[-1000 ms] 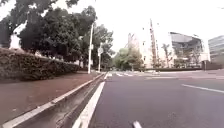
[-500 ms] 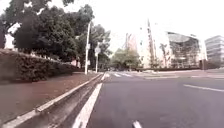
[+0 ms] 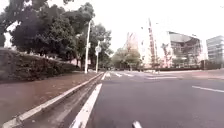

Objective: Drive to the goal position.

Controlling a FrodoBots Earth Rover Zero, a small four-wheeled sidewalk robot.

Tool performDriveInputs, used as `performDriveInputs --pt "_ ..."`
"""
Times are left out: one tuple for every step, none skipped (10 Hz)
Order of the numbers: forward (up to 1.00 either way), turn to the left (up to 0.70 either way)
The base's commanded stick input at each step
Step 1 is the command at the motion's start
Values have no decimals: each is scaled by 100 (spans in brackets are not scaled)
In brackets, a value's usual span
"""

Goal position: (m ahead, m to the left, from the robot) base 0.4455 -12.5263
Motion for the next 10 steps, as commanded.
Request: performDriveInputs --pt "70 0" --pt "70 0" --pt "70 0" --pt "70 0" --pt "70 0" --pt "70 0" --pt "70 5" --pt "70 14" --pt "70 14" --pt "70 11"
